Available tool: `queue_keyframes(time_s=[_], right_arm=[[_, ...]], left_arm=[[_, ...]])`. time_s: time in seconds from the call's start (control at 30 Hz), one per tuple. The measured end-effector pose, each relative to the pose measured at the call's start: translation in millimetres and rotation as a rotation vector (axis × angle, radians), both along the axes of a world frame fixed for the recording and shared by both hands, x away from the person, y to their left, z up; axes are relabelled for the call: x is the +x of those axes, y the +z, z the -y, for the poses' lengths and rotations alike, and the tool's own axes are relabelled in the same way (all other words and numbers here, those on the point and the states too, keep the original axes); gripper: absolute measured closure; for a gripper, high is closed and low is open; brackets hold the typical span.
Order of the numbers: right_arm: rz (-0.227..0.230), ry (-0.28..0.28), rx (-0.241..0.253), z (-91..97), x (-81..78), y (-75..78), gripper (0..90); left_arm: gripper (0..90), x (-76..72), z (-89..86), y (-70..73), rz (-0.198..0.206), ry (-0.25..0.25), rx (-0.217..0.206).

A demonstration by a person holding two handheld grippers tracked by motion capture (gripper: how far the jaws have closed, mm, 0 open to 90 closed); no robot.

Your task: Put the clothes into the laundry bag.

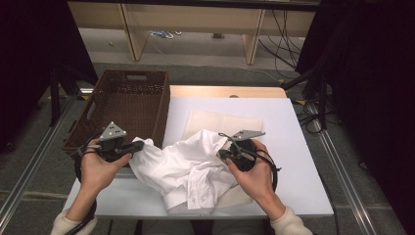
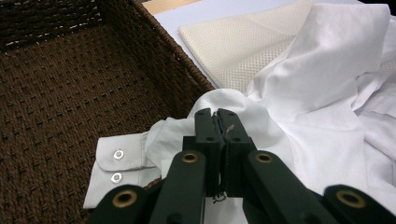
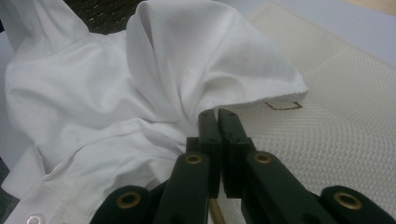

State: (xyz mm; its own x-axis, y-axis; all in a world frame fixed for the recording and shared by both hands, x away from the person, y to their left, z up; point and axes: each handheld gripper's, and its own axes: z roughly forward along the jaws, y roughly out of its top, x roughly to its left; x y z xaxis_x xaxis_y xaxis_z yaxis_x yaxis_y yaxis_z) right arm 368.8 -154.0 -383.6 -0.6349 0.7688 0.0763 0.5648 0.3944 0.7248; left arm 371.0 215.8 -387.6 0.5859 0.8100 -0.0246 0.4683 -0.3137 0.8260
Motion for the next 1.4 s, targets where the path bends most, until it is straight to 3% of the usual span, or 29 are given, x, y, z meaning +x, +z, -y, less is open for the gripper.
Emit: queue_keyframes(time_s=[0.1,0.27,0.33,0.37,0.4,0.43,0.47,0.57,0.6,0.67,0.73,0.87,1.1,1.3,1.4], right_arm=[[0.012,0.011,-0.008,0.9,1.2,0.0,89.9],[0.014,0.013,-0.008,1.2,1.9,-0.2,89.9],[0.013,0.013,-0.007,1.2,1.8,-0.3,89.9],[0.013,0.012,-0.008,1.3,1.9,-0.3,89.9],[0.013,0.012,-0.008,1.3,1.9,-0.3,89.9],[0.014,0.012,-0.008,1.4,2.0,-0.3,89.9],[0.001,0.005,-0.005,1.2,1.5,0.1,89.9],[-0.003,0.001,-0.002,1.1,1.4,0.1,89.9],[0.0,0.002,0.0,1.2,1.7,-0.4,89.9],[-0.004,0.005,-0.001,1.6,2.1,-0.5,89.9],[-0.02,-0.01,0.001,1.4,0.9,-0.3,89.9],[-0.017,-0.007,-0.002,1.6,1.6,-0.6,89.9],[-0.012,0.001,-0.01,3.1,3.2,-1.7,89.9],[-0.022,-0.004,-0.002,3.1,2.9,-1.1,89.9],[-0.028,-0.015,-0.001,3.2,2.5,-0.9,89.9]], left_arm=[[88.1,-2.4,1.4,1.7,0.006,0.016,-0.022],[88.7,-8.0,2.6,10.8,0.059,0.011,-0.066],[88.8,-10.4,3.4,17.9,0.109,0.006,-0.086],[88.8,-14.9,6.3,24.9,0.141,0.009,-0.121],[88.9,-14.9,6.3,24.9,0.141,0.009,-0.121],[88.9,-16.3,7.1,28.9,0.169,-0.004,-0.125],[88.9,-22.8,12.4,35.4,0.188,0.011,-0.161],[88.9,-29.1,19.4,42.2,0.221,0.005,-0.188],[88.9,-33.9,28.1,48.1,0.269,-0.023,-0.208],[88.9,-35.9,31.5,49.8,0.278,-0.029,-0.218],[89.0,-40.0,41.6,55.3,0.319,-0.07,-0.219],[89.0,-44.2,61.4,62.1,0.34,-0.133,-0.255],[88.9,-50.8,90.6,64.9,0.337,-0.231,-0.265],[88.9,-54.7,117.6,65.9,0.315,-0.315,-0.265],[88.9,-54.6,133.4,61.5,0.28,-0.369,-0.267]])
